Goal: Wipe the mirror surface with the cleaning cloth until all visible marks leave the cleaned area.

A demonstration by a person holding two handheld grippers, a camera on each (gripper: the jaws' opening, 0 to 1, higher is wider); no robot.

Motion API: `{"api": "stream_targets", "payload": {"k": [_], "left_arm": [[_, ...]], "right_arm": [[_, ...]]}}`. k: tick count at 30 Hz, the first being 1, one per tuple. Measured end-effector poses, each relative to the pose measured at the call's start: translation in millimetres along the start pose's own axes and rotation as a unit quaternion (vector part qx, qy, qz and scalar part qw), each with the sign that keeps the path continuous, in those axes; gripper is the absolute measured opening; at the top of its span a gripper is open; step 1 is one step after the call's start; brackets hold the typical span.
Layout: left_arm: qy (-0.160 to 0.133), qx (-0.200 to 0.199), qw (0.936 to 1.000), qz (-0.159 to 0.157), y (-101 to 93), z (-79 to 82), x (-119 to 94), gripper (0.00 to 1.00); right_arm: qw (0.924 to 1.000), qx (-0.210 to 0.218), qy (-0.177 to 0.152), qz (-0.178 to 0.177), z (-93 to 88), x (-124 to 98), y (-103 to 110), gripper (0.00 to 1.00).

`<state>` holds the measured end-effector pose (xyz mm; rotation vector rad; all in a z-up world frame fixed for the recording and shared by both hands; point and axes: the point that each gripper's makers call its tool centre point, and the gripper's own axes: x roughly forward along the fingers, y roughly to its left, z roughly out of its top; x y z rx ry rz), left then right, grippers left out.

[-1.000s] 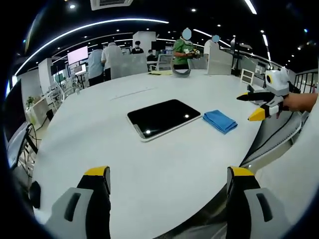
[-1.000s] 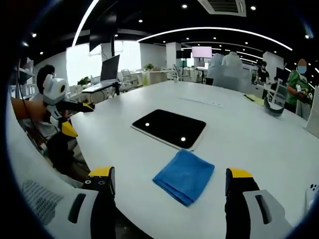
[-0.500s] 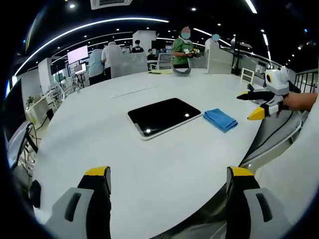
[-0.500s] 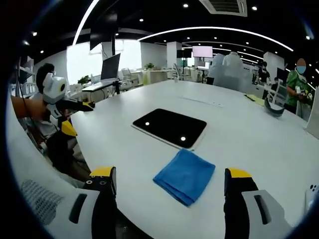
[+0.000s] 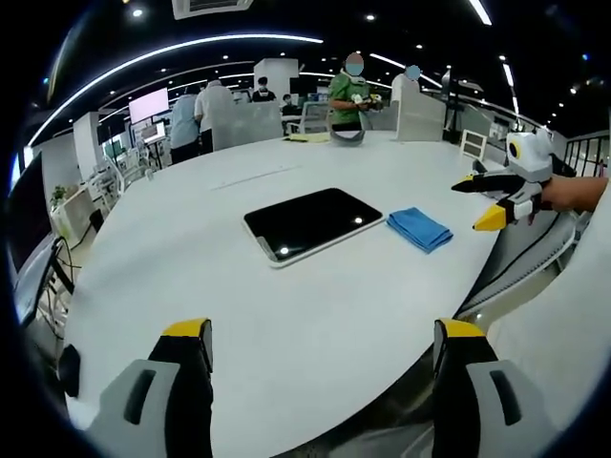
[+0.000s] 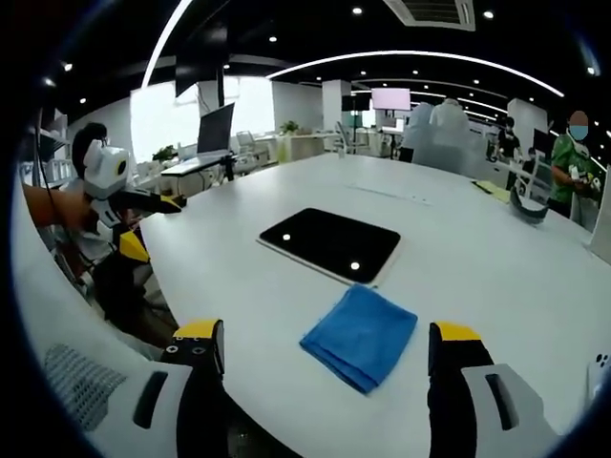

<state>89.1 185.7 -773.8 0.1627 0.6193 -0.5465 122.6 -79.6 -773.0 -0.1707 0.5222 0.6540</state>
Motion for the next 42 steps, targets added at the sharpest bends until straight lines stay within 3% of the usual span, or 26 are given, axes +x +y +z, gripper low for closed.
{"api": "stream_targets", "payload": {"k": [20, 37, 42], "left_arm": [[-0.002, -0.001, 1.0000, 0.005, -0.8, 0.0, -3.0, 0.97], [-0.010, -0.011, 0.9998, 0.009, -2.4, 5.4, 1.7, 0.96], [-0.007, -0.011, 0.9999, 0.008, -1.4, 5.4, 3.6, 0.96]], "right_arm": [[0.9999, -0.008, -0.005, 0.008, 3.2, -3.0, 5.8, 0.88], [0.9965, -0.081, 0.013, -0.012, -6.6, -1.1, -7.9, 0.73], [0.9963, -0.083, 0.018, -0.011, -4.1, 4.1, -11.9, 0.71]]}}
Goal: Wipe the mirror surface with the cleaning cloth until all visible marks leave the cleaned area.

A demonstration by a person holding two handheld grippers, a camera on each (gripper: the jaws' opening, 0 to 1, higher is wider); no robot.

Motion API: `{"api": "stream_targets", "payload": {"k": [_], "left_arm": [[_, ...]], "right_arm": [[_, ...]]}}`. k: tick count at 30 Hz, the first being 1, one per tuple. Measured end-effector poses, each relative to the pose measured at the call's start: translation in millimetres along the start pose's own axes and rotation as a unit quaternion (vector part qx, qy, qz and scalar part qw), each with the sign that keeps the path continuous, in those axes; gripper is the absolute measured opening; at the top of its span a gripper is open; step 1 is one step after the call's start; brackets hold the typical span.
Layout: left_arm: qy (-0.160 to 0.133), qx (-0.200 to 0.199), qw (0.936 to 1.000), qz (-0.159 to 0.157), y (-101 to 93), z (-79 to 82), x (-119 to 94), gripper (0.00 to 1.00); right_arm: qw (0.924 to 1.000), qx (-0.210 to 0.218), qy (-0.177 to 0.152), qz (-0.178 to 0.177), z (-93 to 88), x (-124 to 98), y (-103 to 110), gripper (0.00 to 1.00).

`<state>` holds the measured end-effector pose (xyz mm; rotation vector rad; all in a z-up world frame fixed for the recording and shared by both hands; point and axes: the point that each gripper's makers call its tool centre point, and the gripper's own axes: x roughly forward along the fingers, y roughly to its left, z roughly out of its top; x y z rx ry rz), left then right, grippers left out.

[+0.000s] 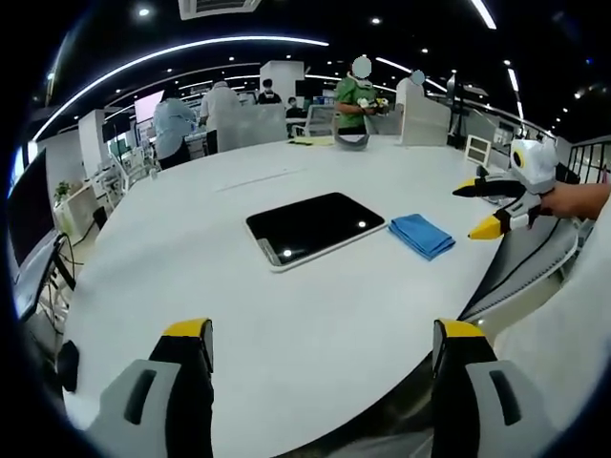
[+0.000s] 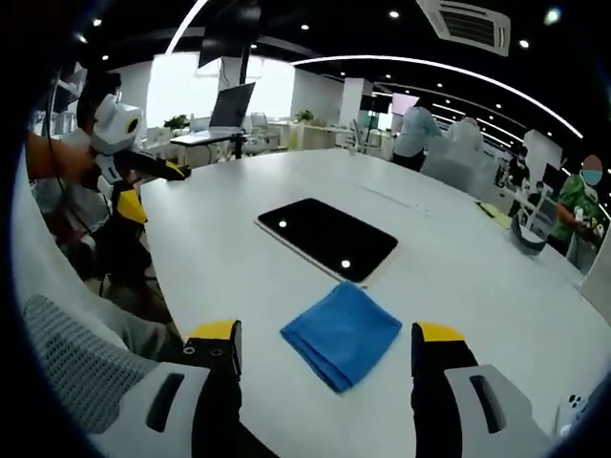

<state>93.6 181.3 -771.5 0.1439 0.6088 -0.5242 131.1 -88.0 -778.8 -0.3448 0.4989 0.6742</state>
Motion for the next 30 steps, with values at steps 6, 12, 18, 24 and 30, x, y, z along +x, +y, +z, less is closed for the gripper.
{"api": "stream_targets", "payload": {"k": [6, 12, 18, 24, 30], "left_arm": [[0.001, 0.000, 1.0000, -0.001, 3.0, 2.0, 3.9, 0.96], [0.005, 0.006, 1.0000, -0.006, 4.1, 5.1, 6.8, 0.96], [0.008, 0.006, 0.9999, -0.008, 5.3, 5.0, 9.1, 0.96], [0.013, 0.006, 0.9998, -0.014, 3.2, 2.2, 9.8, 0.95], [0.018, 0.000, 0.9997, -0.016, 5.0, -1.2, 8.9, 0.94]], "right_arm": [[1.0000, -0.003, 0.008, -0.001, 1.6, 7.4, -9.3, 0.68], [0.9997, 0.009, 0.023, -0.001, -1.7, 15.4, -17.3, 0.60], [0.9990, -0.008, 0.043, 0.012, -8.2, 24.7, -13.4, 0.45], [0.9972, 0.000, 0.073, 0.014, -18.5, 37.3, -14.3, 0.36], [0.9959, 0.004, 0.090, 0.011, -20.7, 45.2, -18.1, 0.31]]}}
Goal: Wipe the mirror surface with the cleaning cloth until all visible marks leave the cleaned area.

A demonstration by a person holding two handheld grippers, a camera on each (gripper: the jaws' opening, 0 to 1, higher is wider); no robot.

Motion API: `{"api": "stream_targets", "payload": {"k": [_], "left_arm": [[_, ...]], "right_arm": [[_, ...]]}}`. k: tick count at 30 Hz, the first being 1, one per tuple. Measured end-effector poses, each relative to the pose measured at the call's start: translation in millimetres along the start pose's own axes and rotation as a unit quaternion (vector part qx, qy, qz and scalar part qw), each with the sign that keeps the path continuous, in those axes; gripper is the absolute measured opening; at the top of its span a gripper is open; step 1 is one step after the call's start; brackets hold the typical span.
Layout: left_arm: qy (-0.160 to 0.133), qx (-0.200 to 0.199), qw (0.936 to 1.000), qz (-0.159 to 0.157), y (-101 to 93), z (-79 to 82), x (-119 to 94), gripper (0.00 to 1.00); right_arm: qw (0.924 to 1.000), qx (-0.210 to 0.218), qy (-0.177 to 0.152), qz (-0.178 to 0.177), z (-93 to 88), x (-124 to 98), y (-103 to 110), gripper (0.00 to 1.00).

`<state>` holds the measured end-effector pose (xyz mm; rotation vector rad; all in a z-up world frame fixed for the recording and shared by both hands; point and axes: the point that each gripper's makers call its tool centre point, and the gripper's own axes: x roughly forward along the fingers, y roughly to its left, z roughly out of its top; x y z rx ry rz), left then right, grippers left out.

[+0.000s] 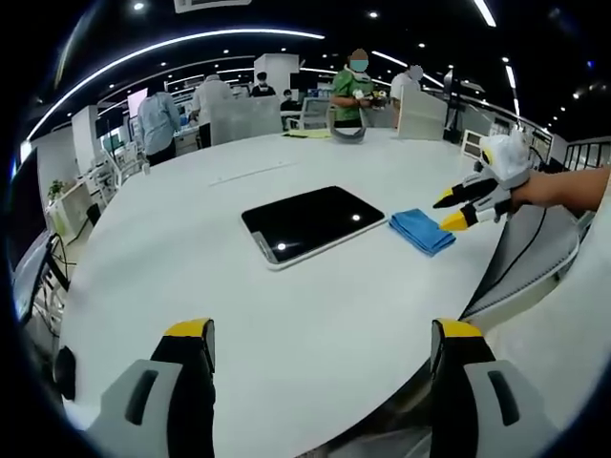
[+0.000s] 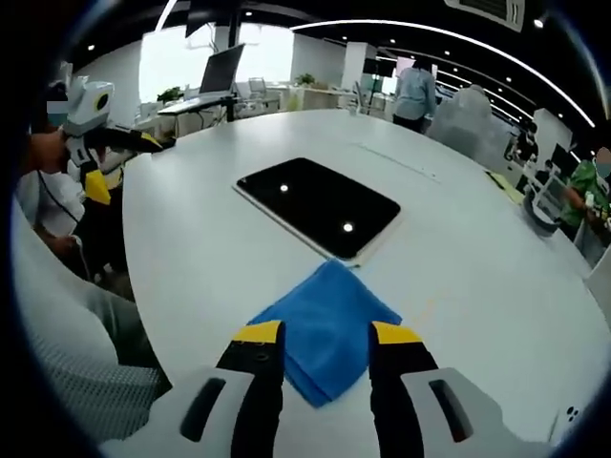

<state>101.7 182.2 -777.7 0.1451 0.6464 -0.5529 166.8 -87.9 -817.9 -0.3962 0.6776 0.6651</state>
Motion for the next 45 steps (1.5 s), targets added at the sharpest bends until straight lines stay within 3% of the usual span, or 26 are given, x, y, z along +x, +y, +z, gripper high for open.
{"api": "stream_targets", "payload": {"k": [8, 21, 36, 41, 45], "left_arm": [[0.000, -0.006, 1.0000, 0.001, 1.2, -1.2, -1.2, 0.94], [-0.002, -0.017, 0.9998, 0.012, 11.0, -1.8, -5.5, 0.93], [-0.006, -0.022, 0.9997, 0.010, 13.0, -0.2, 0.0, 0.93], [-0.009, -0.024, 0.9996, 0.008, 10.8, -0.5, 1.5, 0.93], [-0.008, -0.024, 0.9996, 0.007, 10.3, -3.0, -0.1, 0.92]], "right_arm": [[0.9994, 0.022, 0.026, -0.011, -3.6, 15.9, -14.4, 0.21], [0.9974, 0.046, 0.055, 0.003, -10.9, 37.0, -14.1, 0.21], [0.9971, 0.051, 0.055, 0.015, -13.3, 39.4, -11.3, 0.19], [0.9976, 0.023, 0.061, 0.025, -11.3, 39.9, 3.2, 0.04], [0.9973, 0.038, 0.061, 0.014, -11.2, 39.7, -0.1, 0.02]]}}
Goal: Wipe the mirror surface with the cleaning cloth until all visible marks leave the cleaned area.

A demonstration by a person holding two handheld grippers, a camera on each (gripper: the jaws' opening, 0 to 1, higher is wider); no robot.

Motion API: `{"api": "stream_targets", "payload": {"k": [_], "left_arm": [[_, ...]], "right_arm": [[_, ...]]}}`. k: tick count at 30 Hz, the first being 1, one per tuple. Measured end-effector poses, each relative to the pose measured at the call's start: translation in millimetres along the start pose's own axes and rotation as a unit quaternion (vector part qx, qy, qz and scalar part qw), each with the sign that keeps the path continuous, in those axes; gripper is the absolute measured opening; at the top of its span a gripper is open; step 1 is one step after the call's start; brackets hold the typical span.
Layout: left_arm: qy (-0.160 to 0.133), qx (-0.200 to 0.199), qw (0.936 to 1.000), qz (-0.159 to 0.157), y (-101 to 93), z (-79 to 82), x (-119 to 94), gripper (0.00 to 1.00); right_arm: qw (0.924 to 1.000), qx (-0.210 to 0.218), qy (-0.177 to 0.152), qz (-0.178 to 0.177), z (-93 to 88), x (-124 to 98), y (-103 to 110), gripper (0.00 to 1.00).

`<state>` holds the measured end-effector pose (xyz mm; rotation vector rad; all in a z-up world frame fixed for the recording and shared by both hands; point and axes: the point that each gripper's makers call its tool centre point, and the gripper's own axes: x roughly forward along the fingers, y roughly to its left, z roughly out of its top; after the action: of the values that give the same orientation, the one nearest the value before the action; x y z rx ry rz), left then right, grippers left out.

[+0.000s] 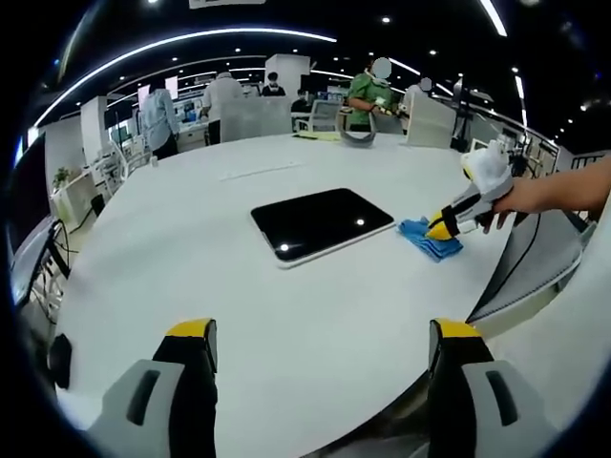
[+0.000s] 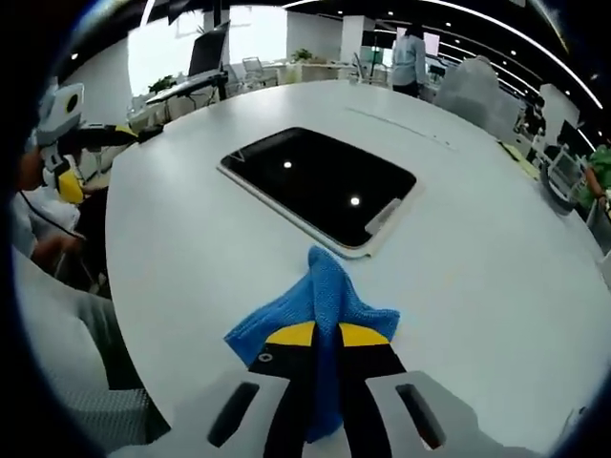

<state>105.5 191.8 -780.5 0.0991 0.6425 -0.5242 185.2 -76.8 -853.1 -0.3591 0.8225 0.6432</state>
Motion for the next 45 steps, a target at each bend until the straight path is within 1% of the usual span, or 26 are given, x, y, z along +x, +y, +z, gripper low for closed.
{"api": "stream_targets", "payload": {"k": [3, 6, 9, 11, 14, 18, 24, 32, 37, 41, 45], "left_arm": [[0.000, 0.000, 1.0000, 0.001, 1.9, -1.6, -2.7, 0.92], [0.000, 0.002, 1.0000, 0.004, 4.9, -2.7, -6.0, 0.92], [-0.003, -0.001, 1.0000, 0.006, 7.6, -3.6, -8.7, 0.92], [-0.002, -0.001, 1.0000, 0.007, 8.3, -4.5, -9.2, 0.92], [-0.003, -0.004, 1.0000, 0.007, 8.4, -6.1, -10.2, 0.92], [0.000, -0.005, 1.0000, 0.003, 7.7, -8.5, -9.9, 0.92], [0.000, -0.008, 1.0000, 0.000, 9.5, -7.5, -8.9, 0.92], [-0.002, -0.007, 1.0000, -0.004, 12.9, 1.6, -4.2, 0.92], [-0.001, -0.005, 0.9999, -0.009, 12.8, 7.3, -1.0, 0.92], [-0.003, -0.007, 0.9999, -0.009, 14.0, 12.8, -1.2, 0.92], [-0.004, -0.011, 0.9999, -0.006, 16.5, 14.3, -1.3, 0.92]], "right_arm": [[1.0000, 0.001, -0.001, -0.004, 0.9, -1.4, -1.7, 0.02], [1.0000, 0.002, -0.006, -0.007, 6.1, -6.4, -2.8, 0.01], [0.9996, 0.009, -0.026, -0.005, 19.4, -12.2, -3.2, 0.01], [0.9994, 0.008, -0.032, -0.009, 25.3, -14.2, -4.9, 0.01], [0.9982, 0.018, -0.054, -0.017, 40.8, -18.7, -10.9, 0.01], [0.9968, 0.021, -0.073, -0.026, 58.6, -23.7, -18.3, 0.01], [0.9952, 0.027, -0.088, -0.032, 77.3, -24.6, -28.1, 0.02], [0.9937, 0.031, -0.099, -0.043, 102.6, -17.4, -46.0, 0.02], [0.9930, 0.043, -0.103, -0.038, 114.6, -11.2, -50.4, 0.02], [0.9934, 0.042, -0.101, -0.034, 121.8, -0.6, -52.0, 0.02], [0.9942, 0.036, -0.097, -0.026, 129.4, 13.2, -52.7, 0.02]]}}
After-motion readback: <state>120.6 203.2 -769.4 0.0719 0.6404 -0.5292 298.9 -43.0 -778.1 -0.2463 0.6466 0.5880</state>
